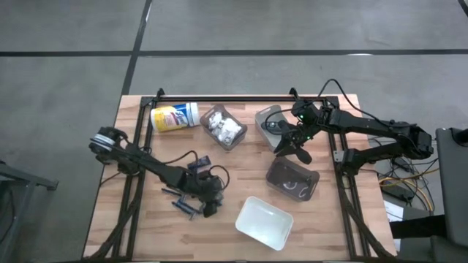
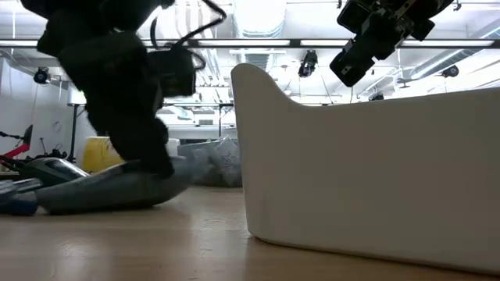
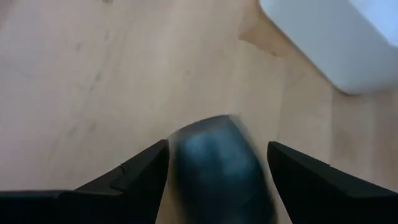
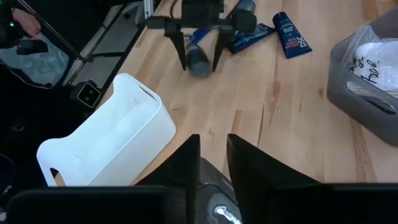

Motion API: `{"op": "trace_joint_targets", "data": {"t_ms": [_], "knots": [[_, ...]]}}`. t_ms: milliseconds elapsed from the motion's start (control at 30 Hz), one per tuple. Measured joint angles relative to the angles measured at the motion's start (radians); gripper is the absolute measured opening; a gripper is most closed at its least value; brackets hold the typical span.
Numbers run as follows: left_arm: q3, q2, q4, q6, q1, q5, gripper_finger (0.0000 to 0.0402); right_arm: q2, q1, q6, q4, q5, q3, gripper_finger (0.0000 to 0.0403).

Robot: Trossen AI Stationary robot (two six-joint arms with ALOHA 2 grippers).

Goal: Pick & Place Travel size toiletries
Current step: Put the gray deodorant into the gray bin

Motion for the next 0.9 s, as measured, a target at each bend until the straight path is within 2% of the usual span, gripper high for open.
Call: {"op": "trace_joint_targets", "data": {"t_ms": [533,800,900], "knots": [[0.009,0.034,-0.05,-0.114,-0.041,-0.041,0.0271,0.0,0.0,-0.005,0.007,0.0,0.0,0.0131],[0.007,0.032,-0.058,-0.119,-0.04,-0.041,0.0214,0.0,0.0,-0.011,0.023,0.0,0.0,0.0152],[0.007,0.032,-0.058,-0.119,-0.04,-0.041,0.0212,0.0,0.0,-0.011,0.024,0.0,0.0,0.0158]]}}
